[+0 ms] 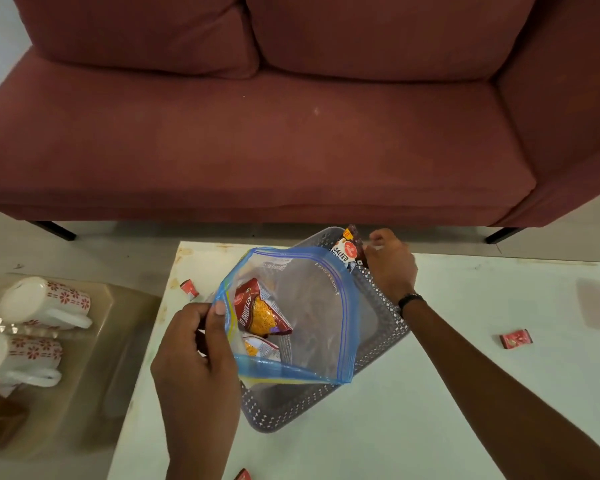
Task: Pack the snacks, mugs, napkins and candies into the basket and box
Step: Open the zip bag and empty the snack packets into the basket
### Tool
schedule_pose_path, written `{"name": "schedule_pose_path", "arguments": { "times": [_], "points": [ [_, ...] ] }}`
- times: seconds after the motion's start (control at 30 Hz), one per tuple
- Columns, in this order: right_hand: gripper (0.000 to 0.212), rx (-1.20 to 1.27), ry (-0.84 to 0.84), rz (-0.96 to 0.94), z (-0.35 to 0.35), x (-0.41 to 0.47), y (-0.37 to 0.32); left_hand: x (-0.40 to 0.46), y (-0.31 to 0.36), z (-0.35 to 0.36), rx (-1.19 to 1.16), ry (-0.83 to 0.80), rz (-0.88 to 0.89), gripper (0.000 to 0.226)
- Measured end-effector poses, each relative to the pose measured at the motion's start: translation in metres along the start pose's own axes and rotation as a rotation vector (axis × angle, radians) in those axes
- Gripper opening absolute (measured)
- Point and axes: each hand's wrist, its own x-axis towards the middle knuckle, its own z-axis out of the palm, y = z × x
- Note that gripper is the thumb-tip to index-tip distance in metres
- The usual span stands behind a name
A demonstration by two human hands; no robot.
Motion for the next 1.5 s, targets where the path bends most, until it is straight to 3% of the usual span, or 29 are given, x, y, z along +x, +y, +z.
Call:
{"name": "schedule_pose_path", "arguments": {
  "times": [0.17, 0.27, 0.37, 0.47, 0.6, 0.77, 0.9, 1.13, 1.23, 1.4, 1.5],
  "points": [
    [0.004, 0.404, 0.085, -0.175, -0.076, -0.064, -0.037, -0.014, 0.006, -0.004, 0.028, 0.03, 0.035, 0.042],
    [0.004, 0.454, -0.222, -0.33, -0.13, -0.122, -0.075, -0.024, 0.011, -0.009, 0.036, 0.036, 0.053, 0.03],
    [0.008, 0.172, -0.539, -0.511, -0.132, -0.152, -0.102, -0.035, 0.019, -0.016, -0.001, 0.043, 0.067, 0.037],
    [0.022, -0.266, -0.641, -0.753, -0.092, -0.157, -0.114, -0.053, 0.029, -0.022, -0.034, 0.044, 0.104, 0.037],
    [0.035, -0.664, -0.673, -0.9, -0.051, -0.164, -0.106, -0.075, 0.033, -0.027, -0.052, 0.045, 0.16, 0.034],
    [0.039, -0.835, -0.472, -0.826, -0.044, -0.174, -0.101, -0.092, 0.031, -0.029, -0.072, 0.08, 0.191, 0.04],
    [0.042, -0.797, -0.452, -0.748, -0.041, -0.181, -0.094, -0.099, 0.03, -0.03, -0.075, 0.098, 0.184, 0.055],
    [0.026, -0.225, -0.544, -0.292, -0.033, -0.179, -0.083, -0.104, 0.028, -0.03, -0.04, 0.104, 0.15, 0.043],
    [0.005, -0.132, -0.532, -0.297, -0.045, -0.186, -0.086, -0.102, 0.029, -0.03, -0.033, 0.124, 0.111, 0.037],
    [0.008, -0.067, -0.408, -0.418, -0.089, -0.196, -0.094, -0.082, 0.03, -0.027, -0.014, 0.154, 0.032, 0.027],
    [0.007, 0.129, -0.314, -0.356, -0.115, -0.194, -0.09, -0.066, 0.029, -0.024, 0.001, 0.174, -0.006, 0.026]
  ]
}}
